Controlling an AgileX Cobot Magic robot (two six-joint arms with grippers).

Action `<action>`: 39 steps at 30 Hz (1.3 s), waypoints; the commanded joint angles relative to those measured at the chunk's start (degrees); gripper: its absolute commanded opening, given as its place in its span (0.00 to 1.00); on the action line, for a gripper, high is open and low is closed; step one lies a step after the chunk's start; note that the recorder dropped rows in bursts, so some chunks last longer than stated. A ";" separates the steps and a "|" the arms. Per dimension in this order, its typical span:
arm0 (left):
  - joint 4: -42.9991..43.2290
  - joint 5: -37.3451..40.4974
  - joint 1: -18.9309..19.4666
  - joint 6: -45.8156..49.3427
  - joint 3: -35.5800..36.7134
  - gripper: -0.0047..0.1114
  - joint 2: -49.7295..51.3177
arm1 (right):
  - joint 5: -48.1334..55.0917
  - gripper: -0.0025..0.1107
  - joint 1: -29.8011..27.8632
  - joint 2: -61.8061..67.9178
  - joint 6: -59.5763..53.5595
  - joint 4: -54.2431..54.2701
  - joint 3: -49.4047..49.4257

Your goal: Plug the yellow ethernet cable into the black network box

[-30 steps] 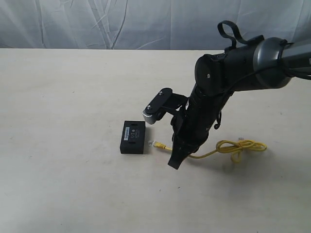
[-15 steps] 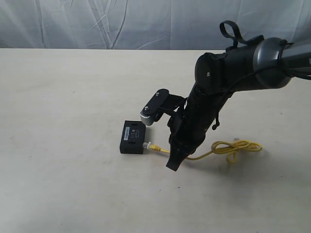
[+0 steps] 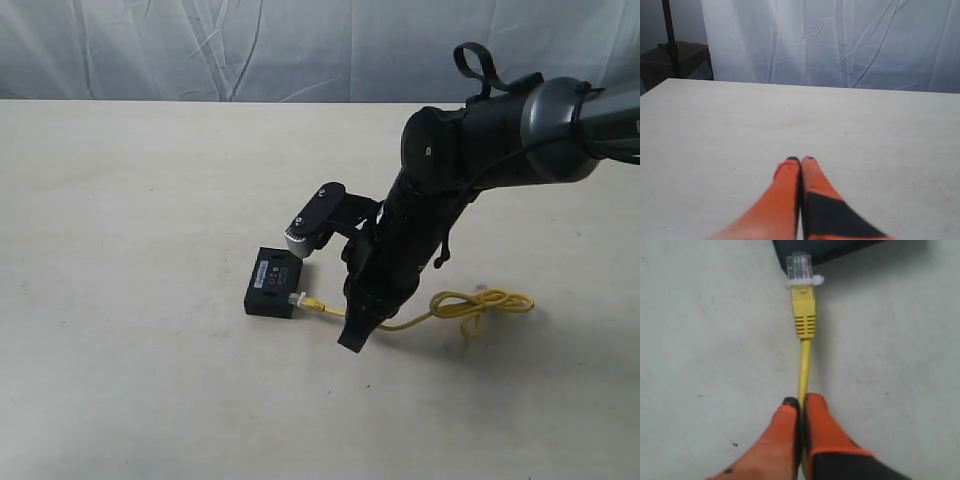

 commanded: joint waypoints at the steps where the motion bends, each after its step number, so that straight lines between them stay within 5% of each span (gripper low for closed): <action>1: 0.05 -0.39 0.12 -0.11 0.27 0.04 -0.28 | -0.01 0.02 -0.10 -1.22 0.68 -3.19 0.07; 8: 0.05 -0.39 0.12 -0.11 0.27 0.04 -0.28 | -0.04 0.02 0.54 -4.08 14.48 -14.08 0.07; 14: 0.05 -0.39 0.12 -0.11 0.27 0.04 -0.28 | -1.85 0.02 6.62 -2.76 22.46 -26.68 0.07; 39: 0.05 -0.39 0.12 -0.11 0.27 0.04 -0.28 | -3.95 0.02 10.20 0.35 24.56 -28.00 0.07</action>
